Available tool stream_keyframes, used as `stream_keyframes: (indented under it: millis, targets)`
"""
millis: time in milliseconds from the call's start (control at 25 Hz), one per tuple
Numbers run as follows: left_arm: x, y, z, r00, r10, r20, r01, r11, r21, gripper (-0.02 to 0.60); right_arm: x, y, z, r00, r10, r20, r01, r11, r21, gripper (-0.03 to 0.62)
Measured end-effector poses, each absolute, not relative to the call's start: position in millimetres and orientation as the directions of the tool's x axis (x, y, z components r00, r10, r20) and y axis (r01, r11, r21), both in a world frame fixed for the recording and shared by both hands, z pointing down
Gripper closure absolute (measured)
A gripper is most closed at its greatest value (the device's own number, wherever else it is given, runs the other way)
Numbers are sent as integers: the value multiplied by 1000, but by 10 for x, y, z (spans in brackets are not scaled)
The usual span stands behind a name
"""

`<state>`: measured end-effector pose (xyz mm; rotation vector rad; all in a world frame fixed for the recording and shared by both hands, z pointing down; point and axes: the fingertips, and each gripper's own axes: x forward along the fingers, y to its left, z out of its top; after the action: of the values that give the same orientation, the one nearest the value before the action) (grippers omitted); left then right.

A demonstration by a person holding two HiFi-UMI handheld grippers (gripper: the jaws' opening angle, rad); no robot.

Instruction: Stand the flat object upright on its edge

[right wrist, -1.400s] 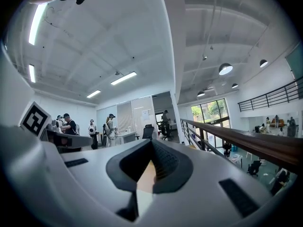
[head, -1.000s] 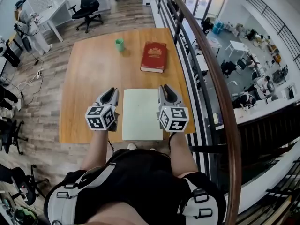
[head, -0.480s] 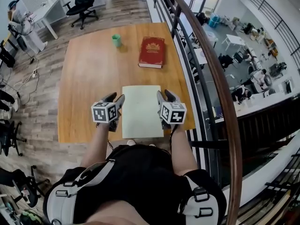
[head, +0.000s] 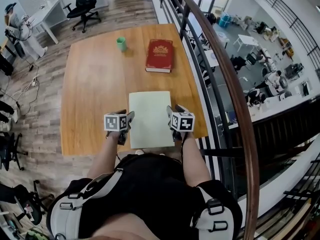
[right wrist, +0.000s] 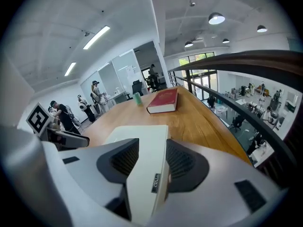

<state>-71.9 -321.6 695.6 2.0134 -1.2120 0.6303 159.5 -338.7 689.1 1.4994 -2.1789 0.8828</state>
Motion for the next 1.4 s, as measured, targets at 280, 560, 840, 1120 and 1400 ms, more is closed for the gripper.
stream_keyframes:
  millis: [280,560,840,1120,1400]
  targets:
    - [-744,-3101,7310,433,-495,754,-899,-302,318,403,1613,-3257,7236,-378,-645,664,-925,234,-300,433]
    - [-747,-3053,7493,449,-470,760,-893,-268,361,401,1617,-3167,7542,-367,-587,721,-930,225,-290,431]
    - [-737,-3073,7568,521,-445,729,-852,-222,473,397,1607,-3195,7637,-428,-574,699,-896,170,-409,419]
    - [-725,-3060,7596,562,-425,710,-824,-216,523,405,1577,-3167,7678,-510,-542,668,-828,101,-551,438]
    - [-689,-3063,7541,577,-389,718,-816,-265,513,416,1576,-3173,7628,-517,-529,673,-836,141,-531,459]
